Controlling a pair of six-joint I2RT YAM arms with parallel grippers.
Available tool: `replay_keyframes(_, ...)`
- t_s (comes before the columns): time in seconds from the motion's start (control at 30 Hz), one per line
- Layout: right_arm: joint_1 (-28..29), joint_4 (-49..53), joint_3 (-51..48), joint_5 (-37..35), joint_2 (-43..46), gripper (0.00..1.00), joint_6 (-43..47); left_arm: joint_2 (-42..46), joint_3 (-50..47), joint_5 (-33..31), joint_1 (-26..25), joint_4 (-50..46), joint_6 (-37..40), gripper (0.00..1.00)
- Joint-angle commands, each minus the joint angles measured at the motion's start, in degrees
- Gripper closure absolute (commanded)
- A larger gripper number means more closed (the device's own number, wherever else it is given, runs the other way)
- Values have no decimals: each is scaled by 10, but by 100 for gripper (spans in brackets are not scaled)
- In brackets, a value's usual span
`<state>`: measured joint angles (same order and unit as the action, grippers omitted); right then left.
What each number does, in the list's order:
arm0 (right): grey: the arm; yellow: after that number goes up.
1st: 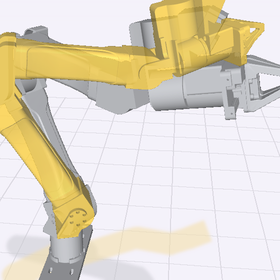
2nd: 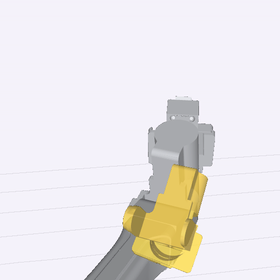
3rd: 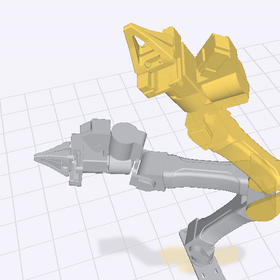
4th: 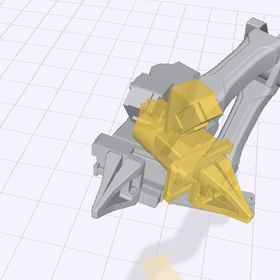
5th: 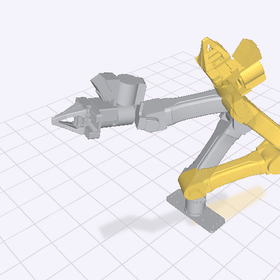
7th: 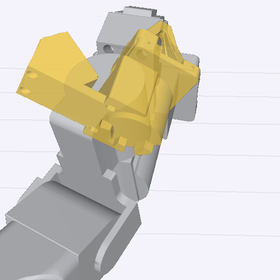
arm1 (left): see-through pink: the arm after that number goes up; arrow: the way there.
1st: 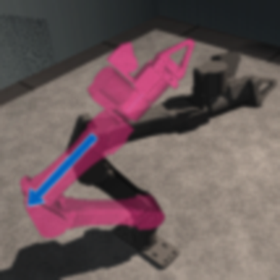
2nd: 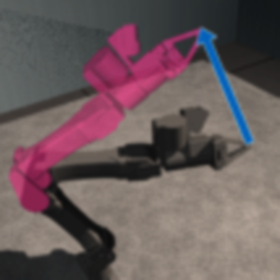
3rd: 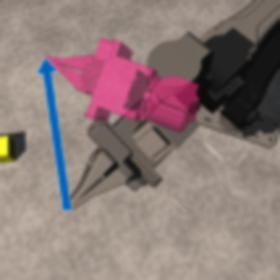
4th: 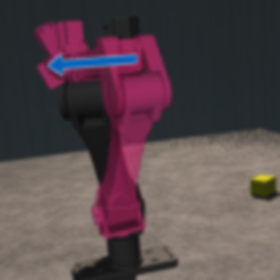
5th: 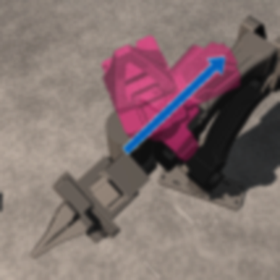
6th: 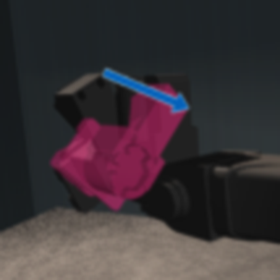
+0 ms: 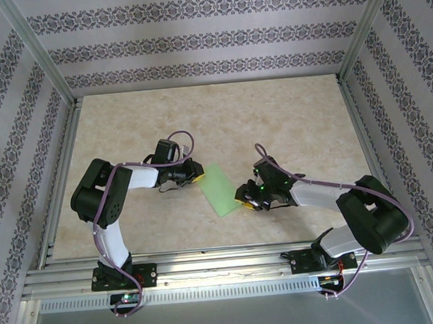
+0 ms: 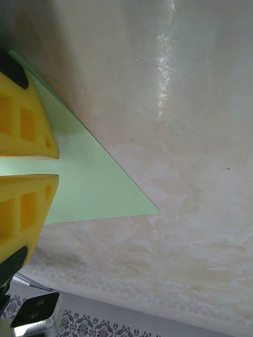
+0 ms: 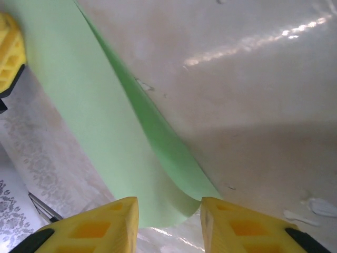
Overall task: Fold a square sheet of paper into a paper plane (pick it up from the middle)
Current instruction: Fold the triangle a second time at the center of the table.
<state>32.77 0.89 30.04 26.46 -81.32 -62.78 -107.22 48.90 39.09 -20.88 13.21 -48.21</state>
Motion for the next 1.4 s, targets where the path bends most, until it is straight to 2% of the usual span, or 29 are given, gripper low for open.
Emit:
replay_keyframes(0.0, 3, -20, 10, 5, -3, 64, -3, -14, 3, 4, 6, -39, 12, 85)
replay_keyframes(0.3, -1, -33, 12, 12, 2, 61, 8, -14, 3, 4, 6, -38, 12, 85)
replay_keyframes(0.5, -40, -51, 41, 94, -23, 58, 72, -18, 6, 7, 6, -42, 15, 85)
replay_keyframes(0.7, -54, -51, 90, 187, -90, 57, 136, -18, 6, 9, 6, -42, 16, 85)
replay_keyframes(1.07, -85, -23, 125, 239, -125, 56, 213, -14, 7, 9, 6, -45, 16, 85)
replay_keyframes(1.37, -90, -20, 142, 273, -163, 58, 228, -14, 8, 12, 5, -42, 15, 85)
